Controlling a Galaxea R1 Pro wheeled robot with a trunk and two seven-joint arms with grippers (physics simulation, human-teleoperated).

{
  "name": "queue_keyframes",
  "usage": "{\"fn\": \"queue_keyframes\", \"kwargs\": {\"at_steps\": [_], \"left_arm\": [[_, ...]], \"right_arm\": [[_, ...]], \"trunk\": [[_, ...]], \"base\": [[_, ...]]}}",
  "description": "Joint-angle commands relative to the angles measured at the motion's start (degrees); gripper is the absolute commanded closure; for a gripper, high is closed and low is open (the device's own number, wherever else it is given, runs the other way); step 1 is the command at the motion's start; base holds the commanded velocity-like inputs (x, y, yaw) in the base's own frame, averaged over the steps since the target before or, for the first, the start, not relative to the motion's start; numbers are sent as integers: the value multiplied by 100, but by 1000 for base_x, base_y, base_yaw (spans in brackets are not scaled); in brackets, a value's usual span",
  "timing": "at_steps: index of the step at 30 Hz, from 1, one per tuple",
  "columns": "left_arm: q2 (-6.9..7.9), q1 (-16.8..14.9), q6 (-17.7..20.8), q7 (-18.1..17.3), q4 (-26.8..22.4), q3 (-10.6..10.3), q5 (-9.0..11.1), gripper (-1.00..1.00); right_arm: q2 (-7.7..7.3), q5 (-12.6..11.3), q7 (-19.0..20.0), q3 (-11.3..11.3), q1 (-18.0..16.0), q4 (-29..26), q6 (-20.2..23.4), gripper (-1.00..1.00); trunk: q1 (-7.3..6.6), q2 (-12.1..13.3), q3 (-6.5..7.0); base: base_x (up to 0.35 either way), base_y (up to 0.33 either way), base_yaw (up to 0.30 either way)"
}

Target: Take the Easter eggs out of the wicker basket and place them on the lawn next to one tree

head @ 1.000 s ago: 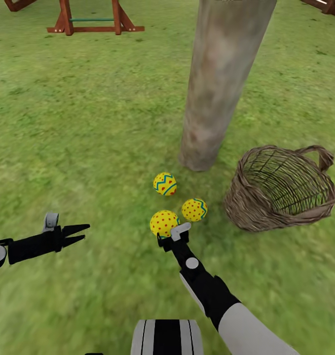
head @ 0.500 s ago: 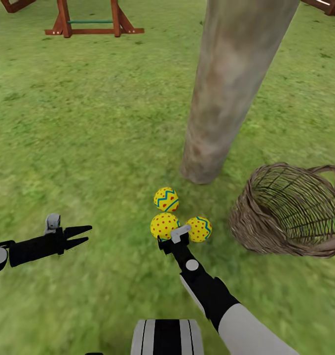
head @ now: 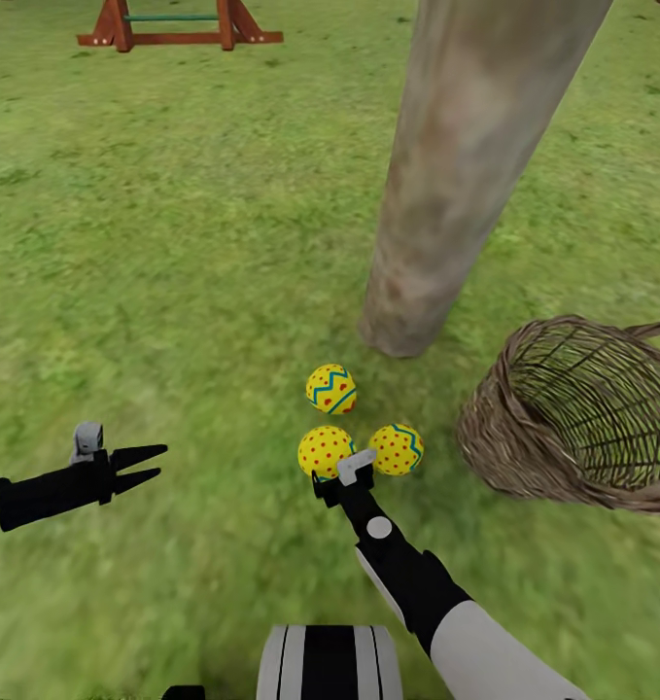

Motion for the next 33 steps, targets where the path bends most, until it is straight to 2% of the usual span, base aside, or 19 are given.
{"fn": "queue_keyframes", "kwargs": {"at_steps": [1, 13, 22, 23, 25, 31, 33], "left_arm": [[4, -21, 43, -27, -6, -33, 61, -100], [5, -22, 43, -27, -6, -35, 61, -100], [5, -21, 41, -27, 2, -40, 61, -100], [5, -21, 40, -30, 2, -41, 61, -100], [5, -21, 36, -34, 2, -41, 61, -100], [5, -21, 32, -28, 2, -48, 61, -100], [5, -21, 33, -27, 4, -230, 61, -100]], "right_arm": [[0, 5, -43, 22, -6, 7, -15, 100], [0, 14, -51, 22, -6, -2, -82, 100], [0, 27, -57, 22, -6, -10, -85, 100], [0, 29, -59, 22, -6, -10, -85, -100], [0, 31, -67, 22, -6, -10, -85, -100], [0, 31, -69, 16, -6, -14, -157, -100], [0, 31, -69, 14, -6, -29, -163, -100]], "trunk": [[1, -4, -27], [32, -20, -293], [32, -20, -293], [32, -20, -293], [32, -20, -293], [17, -12, -160], [12, -9, -115]], "base": [[0, 0, 0], [0, 0, 0], [0, 0, 0], [0, 0, 0], [0, 0, 0], [0, 0, 0], [0, 0, 0]]}}
